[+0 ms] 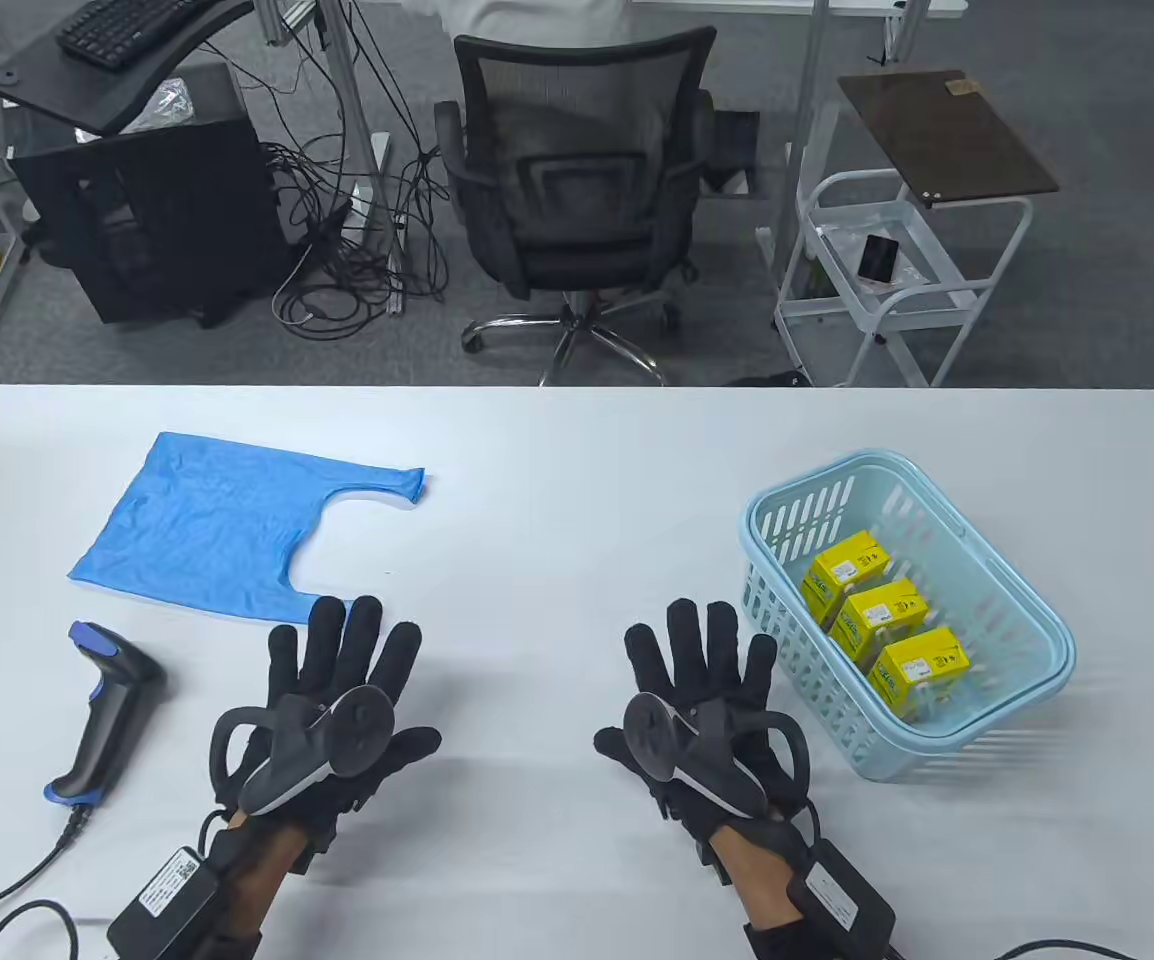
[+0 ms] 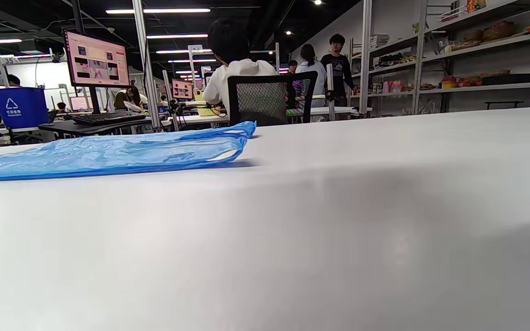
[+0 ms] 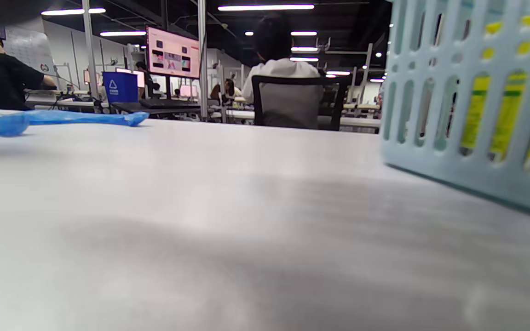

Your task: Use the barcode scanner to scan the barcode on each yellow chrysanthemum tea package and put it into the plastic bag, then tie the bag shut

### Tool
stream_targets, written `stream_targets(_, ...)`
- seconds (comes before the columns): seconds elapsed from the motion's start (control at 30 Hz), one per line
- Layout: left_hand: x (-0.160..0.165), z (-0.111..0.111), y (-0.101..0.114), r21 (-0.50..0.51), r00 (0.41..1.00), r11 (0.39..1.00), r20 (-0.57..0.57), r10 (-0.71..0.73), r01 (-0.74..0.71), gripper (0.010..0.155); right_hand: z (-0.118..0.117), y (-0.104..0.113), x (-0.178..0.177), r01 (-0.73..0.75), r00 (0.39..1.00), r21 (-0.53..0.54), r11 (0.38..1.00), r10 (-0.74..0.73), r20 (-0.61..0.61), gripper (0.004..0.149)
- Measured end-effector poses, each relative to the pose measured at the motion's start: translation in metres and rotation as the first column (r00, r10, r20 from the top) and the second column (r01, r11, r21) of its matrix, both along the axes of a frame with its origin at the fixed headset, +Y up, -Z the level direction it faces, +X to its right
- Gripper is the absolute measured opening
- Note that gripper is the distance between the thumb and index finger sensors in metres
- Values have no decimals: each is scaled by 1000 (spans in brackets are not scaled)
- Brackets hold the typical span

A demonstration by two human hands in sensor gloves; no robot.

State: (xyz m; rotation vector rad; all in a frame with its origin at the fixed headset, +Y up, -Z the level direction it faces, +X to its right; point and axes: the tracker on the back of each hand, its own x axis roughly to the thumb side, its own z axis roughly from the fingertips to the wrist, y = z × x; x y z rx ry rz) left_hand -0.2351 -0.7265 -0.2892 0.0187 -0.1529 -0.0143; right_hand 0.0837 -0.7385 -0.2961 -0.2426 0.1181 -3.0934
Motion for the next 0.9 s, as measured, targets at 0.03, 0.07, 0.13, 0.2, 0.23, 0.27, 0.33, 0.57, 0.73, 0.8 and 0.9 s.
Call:
stream_targets(0.03, 0, 0, 0, -6, 1000, 1000, 3, 3, -3, 96, 0, 0, 0, -3, 1000, -1, 1000, 3, 1, 94)
stream_targets(0.07, 0, 0, -1, -8, 1000, 1000, 5, 8, -8, 96, 0, 0, 0, -2, 1000, -1, 1000, 2, 2, 93)
stream_targets(0.13, 0, 0, -1, -10, 1000, 1000, 7, 7, -7, 96, -1, -1, 1, -4, 1000, 0, 1000, 4, 3, 94)
stream_targets(0.2, -2, 0, 0, -3, 1000, 1000, 9, 10, -10, 96, -2, -1, 1, -8, 1000, -2, 1000, 8, 10, 94)
stream_targets(0.23, -2, -1, 0, -4, 1000, 1000, 8, 20, -20, 96, -3, -1, 1, -5, 1000, -3, 1000, 5, 12, 94)
stream_targets(0.27, -3, -1, 0, -13, 1000, 999, 5, 31, -31, 96, -3, -1, 2, -3, 1000, -4, 1000, 3, 13, 94)
stream_targets(0.33, -4, -2, -2, -23, 999, 999, 4, 35, -35, 96, -2, -1, 2, -4, 1000, -7, 1000, 4, 16, 94)
stream_targets(0.57, -5, -4, -5, -41, 998, 998, -34, 48, -50, 93, -4, -4, 1, -6, 1000, -26, 1000, 7, 15, 94)
stream_targets(0.73, -16, -7, -7, -97, 984, 981, -77, 161, -168, 94, -2, -3, 0, -33, 999, -17, 999, 34, 14, 94)
stream_targets(0.8, -23, -8, -6, -90, 982, 982, -101, 159, -168, 95, -2, -2, 0, -14, 1000, -17, 1000, 14, 16, 94)
stream_targets(0.9, -38, -13, -9, -95, 967, 977, -190, 169, -190, 100, -2, -2, 0, -14, 1000, -26, 1000, 15, 14, 94)
